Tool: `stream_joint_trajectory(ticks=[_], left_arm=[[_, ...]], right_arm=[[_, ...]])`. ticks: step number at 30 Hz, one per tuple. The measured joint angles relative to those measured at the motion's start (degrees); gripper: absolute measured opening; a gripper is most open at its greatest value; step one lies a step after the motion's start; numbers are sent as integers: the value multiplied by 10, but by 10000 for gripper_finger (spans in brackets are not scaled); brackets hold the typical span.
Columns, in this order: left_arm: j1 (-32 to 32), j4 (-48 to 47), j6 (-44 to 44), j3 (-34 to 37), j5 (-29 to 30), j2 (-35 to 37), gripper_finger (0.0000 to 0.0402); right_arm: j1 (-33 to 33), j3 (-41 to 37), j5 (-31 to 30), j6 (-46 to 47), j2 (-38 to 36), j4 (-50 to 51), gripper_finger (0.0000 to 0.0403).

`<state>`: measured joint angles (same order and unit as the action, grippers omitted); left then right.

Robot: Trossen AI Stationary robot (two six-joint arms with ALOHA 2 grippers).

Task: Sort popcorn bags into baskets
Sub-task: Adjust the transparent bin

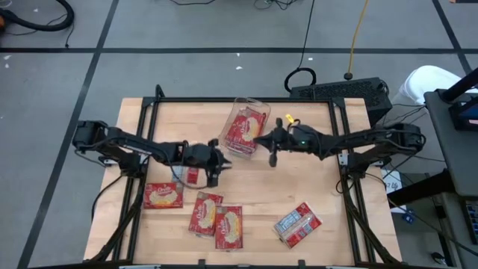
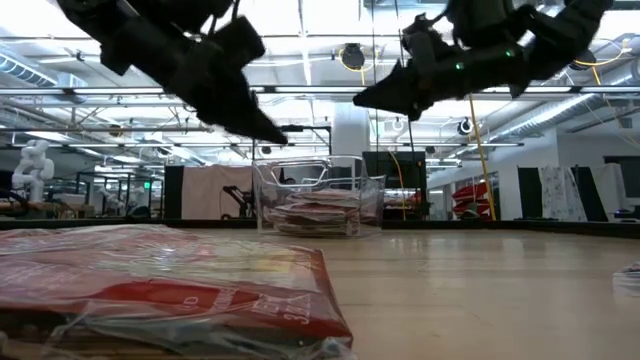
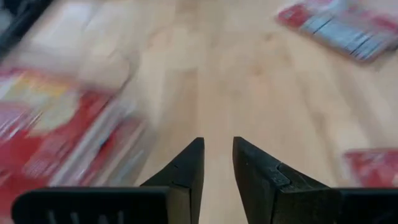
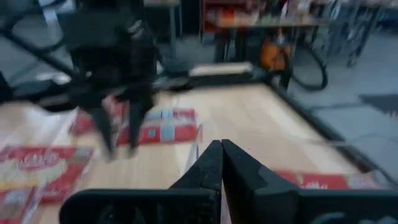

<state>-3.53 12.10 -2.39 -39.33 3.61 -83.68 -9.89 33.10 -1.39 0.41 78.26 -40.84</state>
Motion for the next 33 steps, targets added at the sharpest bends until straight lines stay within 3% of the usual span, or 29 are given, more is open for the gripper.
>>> stream_joint_trajectory(ticks=[7, 10, 14, 22, 29, 31, 33], left_arm=[[-43, 110, -5, -1, 105, -93, 90], [-34, 208, -26, -3, 141, -146, 90], [-3, 256, -55, -14, 162, -203, 90], [61, 248, -54, -67, 142, -239, 90], [95, 251, -30, -99, 57, -255, 90], [91, 247, -30, -103, 42, -250, 90], [81, 205, -28, -105, 39, -225, 90]], right_arm=[[2, -20, 0, -2, 1, -16, 0], [11, -20, -2, -9, 1, -2, 0], [30, -20, -3, -23, 1, 8, 0], [65, -20, -14, -98, 1, 30, 0], [65, -19, -188, -81, 1, 122, 0], [56, -22, -186, -56, 1, 150, 0], [47, -34, -147, -34, 7, 130, 0]])
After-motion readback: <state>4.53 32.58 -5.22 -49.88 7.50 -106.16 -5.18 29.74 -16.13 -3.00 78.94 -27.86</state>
